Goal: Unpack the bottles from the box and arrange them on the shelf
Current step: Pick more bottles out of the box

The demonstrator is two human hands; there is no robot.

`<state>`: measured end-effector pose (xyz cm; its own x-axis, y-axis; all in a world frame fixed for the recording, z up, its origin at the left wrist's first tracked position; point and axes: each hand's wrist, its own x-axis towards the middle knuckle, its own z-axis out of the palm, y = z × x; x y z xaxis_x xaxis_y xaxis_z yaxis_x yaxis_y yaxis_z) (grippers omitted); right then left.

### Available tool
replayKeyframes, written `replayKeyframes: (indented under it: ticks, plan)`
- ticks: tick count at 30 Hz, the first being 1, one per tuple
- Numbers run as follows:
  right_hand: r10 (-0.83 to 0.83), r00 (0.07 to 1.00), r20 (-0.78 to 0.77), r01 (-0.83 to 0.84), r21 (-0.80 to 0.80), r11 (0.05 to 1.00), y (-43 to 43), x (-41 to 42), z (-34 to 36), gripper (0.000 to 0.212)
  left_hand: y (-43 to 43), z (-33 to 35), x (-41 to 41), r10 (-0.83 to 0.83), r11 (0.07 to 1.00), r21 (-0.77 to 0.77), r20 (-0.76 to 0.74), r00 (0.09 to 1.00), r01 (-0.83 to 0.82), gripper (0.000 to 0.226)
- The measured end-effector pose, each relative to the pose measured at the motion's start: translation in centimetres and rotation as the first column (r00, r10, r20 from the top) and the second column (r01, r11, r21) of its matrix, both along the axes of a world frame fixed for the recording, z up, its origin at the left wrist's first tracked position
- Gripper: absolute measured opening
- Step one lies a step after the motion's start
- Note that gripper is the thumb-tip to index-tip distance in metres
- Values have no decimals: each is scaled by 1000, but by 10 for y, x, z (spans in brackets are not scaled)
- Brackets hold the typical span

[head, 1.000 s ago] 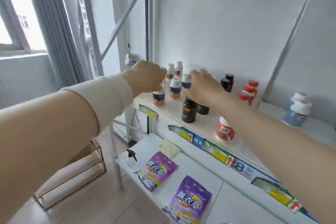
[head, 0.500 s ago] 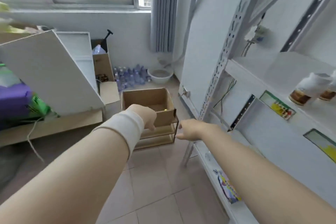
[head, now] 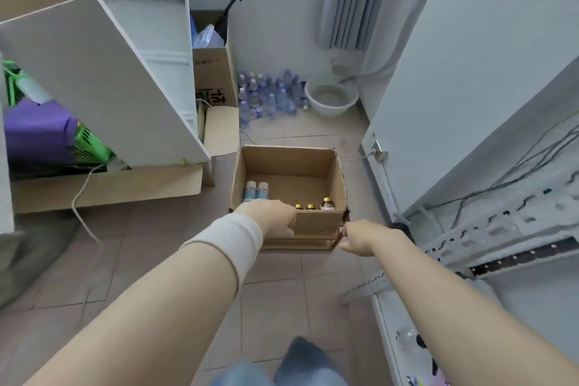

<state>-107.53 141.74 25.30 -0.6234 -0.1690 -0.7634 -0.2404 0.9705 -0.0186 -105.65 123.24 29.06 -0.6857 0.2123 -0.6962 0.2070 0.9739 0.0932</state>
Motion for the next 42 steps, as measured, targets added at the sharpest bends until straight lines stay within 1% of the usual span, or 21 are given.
replayKeyframes:
  ticks: [2, 5, 7, 9, 11, 14, 15, 17, 19, 21, 24, 26, 27, 30, 32, 34, 37, 38, 40, 42]
  plan:
    - [47, 998, 32, -48, 18, 999, -9, -28, -15, 43, -16, -16, -21, 50, 999, -11, 26, 998, -50, 40]
    - [126, 988, 93, -126, -10, 992, -36, -66, -37, 45, -45, -42, -49, 84, 993, -90, 94, 992, -75, 42]
    - [155, 982, 103, -151, -43, 988, -58, -89, -50, 50, -62, -60, -71, 103, 989, -123, 140, 985, -86, 42]
    - [151, 982, 114, -143, -75, 987, -77, -113, -65, 52, -76, -78, -97, 134, 987, -107, 164, 977, -117, 41]
    - [131, 985, 116, -119, -106, 987, -95, -140, -84, 47, -86, -100, -128, 197, 980, -41, 164, 967, -193, 40]
    - [59, 988, 140, -43, -114, 993, -119, -175, -114, 42, -98, -134, -163, 315, 942, 65, 181, 932, -331, 39]
    - [35, 986, 162, -19, -103, 994, -126, -183, -121, 42, -102, -143, -170, 318, 940, 59, 206, 925, -336, 39]
    - [12, 972, 234, 11, -99, 995, -139, -198, -136, 41, -110, -163, -182, 275, 958, 1, 271, 922, -286, 41]
    - [-18, 955, 295, 58, -131, 990, -152, -212, -151, 41, -121, -181, -198, 256, 965, -32, 326, 910, -260, 40]
    - [-74, 947, 312, 136, -181, 974, -161, -228, -170, 40, -128, -203, -219, 301, 950, -22, 337, 892, -312, 39]
    - [-217, 916, 337, 314, -268, 911, -169, -247, -228, 38, -134, -266, -256, 475, 864, 2, 330, 815, -504, 38]
    - [-346, 852, 393, 466, -267, 844, -173, -261, -278, 41, -134, -317, -275, 588, 790, -1, 280, 758, -613, 38]
    - [-386, 823, 417, 510, -243, 825, -175, -266, -303, 45, -132, -340, -280, 643, 751, -18, 248, 725, -660, 37]
    - [-409, 796, 445, 542, -224, 810, -185, -279, -372, 57, -128, -398, -288, 735, 674, -92, 172, 655, -733, 40]
    - [-445, 753, 485, 605, -243, 759, -195, -285, -403, 55, -126, -420, -290, 791, 610, -115, 143, 595, -784, 42]
    - [-512, 678, 527, 701, -255, 666, -205, -287, -423, 48, -127, -434, -290, 822, 569, -118, 116, 558, -814, 43]
    - [-628, 568, 532, 810, -226, 541, -208, -288, -436, 54, -130, -444, -287, 822, 569, -84, 92, 562, -818, 40]
    - [-644, 552, 530, 823, -220, 524, -206, -288, -436, 55, -131, -445, -286, 828, 560, -65, 90, 554, -826, 40]
    - [-667, 542, 511, 831, -204, 518, -199, -290, -431, 55, -132, -446, -285, 851, 520, -37, 112, 514, -853, 43]
    - [-703, 545, 456, 832, -193, 519, -187, -294, -424, 57, -130, -450, -287, 869, 477, -29, 166, 466, -879, 49]
